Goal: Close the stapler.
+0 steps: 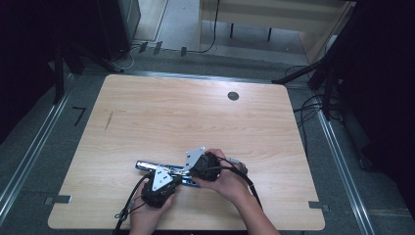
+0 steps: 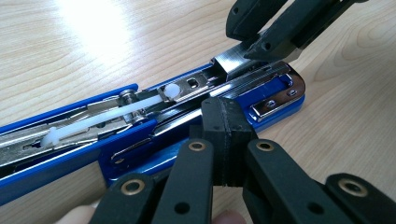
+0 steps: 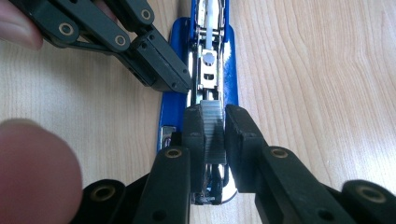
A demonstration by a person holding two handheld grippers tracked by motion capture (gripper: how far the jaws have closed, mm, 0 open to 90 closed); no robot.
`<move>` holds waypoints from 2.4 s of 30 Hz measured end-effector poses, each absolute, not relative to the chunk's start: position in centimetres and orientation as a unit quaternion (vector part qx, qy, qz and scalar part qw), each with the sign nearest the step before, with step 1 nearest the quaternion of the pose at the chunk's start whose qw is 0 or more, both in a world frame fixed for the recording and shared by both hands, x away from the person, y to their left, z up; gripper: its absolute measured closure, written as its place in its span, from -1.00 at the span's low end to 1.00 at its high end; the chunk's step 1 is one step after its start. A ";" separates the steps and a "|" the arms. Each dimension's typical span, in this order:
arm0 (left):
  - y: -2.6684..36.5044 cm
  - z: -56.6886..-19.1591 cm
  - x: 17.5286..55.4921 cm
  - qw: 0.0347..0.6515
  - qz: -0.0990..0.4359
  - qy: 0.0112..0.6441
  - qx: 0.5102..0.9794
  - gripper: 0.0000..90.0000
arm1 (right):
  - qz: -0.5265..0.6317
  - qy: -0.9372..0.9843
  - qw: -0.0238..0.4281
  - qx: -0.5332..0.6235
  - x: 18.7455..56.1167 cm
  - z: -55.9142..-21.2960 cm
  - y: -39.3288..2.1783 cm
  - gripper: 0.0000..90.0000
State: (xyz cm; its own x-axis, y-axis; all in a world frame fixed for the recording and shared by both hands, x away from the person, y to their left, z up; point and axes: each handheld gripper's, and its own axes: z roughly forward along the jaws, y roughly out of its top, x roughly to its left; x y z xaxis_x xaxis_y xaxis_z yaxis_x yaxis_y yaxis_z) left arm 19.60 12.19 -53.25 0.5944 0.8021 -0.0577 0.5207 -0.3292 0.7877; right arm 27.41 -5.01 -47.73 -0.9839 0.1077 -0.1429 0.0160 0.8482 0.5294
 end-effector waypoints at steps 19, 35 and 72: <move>12.2 -53.2 19.6 0.403 0.175 0.414 0.797 1.00 | 0.274 0.958 0.069 0.039 27.7 -47.9 -5.1 0.77; 12.2 -53.3 19.6 0.403 0.175 0.414 0.797 1.00 | 0.281 0.957 0.065 0.035 27.8 -47.8 -5.3 0.77; 12.2 -53.2 19.6 0.401 0.175 0.412 0.799 1.00 | 0.332 0.935 0.016 0.122 29.3 -48.8 -5.6 0.61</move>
State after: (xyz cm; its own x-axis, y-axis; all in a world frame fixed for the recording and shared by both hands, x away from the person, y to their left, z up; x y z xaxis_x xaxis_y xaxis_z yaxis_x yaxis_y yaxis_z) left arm 19.61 12.24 -53.23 0.5994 0.7988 -0.0510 0.5179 -0.3384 0.7857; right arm 29.26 -5.58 -48.82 -0.9699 0.2379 0.0513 0.2169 0.7494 0.6255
